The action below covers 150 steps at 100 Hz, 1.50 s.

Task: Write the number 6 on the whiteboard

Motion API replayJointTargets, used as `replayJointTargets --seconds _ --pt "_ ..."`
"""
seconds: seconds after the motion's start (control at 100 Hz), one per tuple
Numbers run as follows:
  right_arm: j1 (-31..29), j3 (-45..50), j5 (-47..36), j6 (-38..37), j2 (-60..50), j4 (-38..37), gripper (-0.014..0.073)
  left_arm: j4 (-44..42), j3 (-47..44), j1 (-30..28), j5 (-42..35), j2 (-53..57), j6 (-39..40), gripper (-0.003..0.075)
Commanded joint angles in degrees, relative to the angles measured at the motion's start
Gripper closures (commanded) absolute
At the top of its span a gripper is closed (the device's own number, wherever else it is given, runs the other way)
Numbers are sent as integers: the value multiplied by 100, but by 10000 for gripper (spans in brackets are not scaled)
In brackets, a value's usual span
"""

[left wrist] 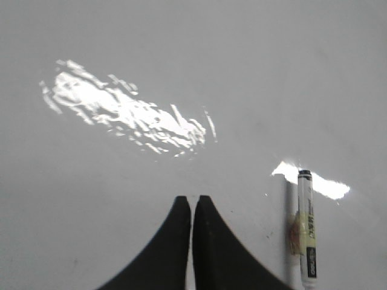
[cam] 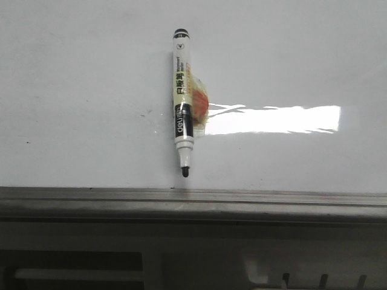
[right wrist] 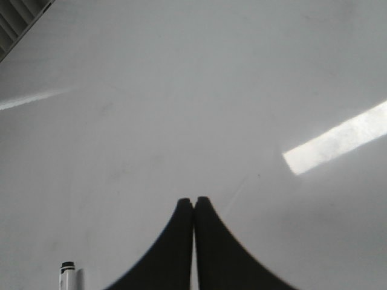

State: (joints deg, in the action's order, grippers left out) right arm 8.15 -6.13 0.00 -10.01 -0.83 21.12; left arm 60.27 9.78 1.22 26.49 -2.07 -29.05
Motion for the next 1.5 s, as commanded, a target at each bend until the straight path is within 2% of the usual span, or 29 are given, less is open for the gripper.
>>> replayJointTargets --seconds 0.0,0.07,0.13,0.2,0.26,0.35,0.42,0.5,0.57,0.83,1.02,1.13,1.26,1.49 --pt "-16 -460 222 46 104 -45 636 -390 594 47 367 -528 -230 739" --pt "-16 -703 867 283 256 -138 636 -855 927 47 677 -1055 -398 736" --pt "-16 -913 1355 630 380 -154 636 -1026 1115 259 590 -1350 -399 713" --pt "-16 -1156 1914 1098 516 -154 635 -1135 1317 498 548 -1608 -491 634" --pt "-16 -1373 2443 1569 651 -154 615 -1172 1446 712 559 -1838 -518 521" --pt "-16 -1707 3075 1914 871 -154 501 -1172 1525 1100 549 -2238 -518 356" --pt "-16 -1903 3280 1930 1044 -154 356 -1172 1563 1484 540 -2624 -518 306" --pt "-16 -2105 3365 1930 1219 -154 192 -1134 1676 1922 540 -3165 -518 316" --pt "11 -2249 3403 1930 1273 -154 120 -1051 1798 2235 455 -3608 -518 332" --pt "125 -2368 3465 1930 1282 -154 127 321 2210 3165 -409 -5002 -518 360" --pt "125 -2368 3548 1930 1282 -154 127 374 2540 3890 -930 -5690 -518 360" --pt "125 -2368 3548 1930 1282 -154 127 444 2641 4219 -1539 -5974 -518 360" --pt "125 -2368 3548 1930 1282 -154 127 753 2641 4345 -1933 -6222 -518 360" --pt "125 -2368 3548 1930 1282 -163 127 867 2730 4345 -1656 -6552 -518 362"
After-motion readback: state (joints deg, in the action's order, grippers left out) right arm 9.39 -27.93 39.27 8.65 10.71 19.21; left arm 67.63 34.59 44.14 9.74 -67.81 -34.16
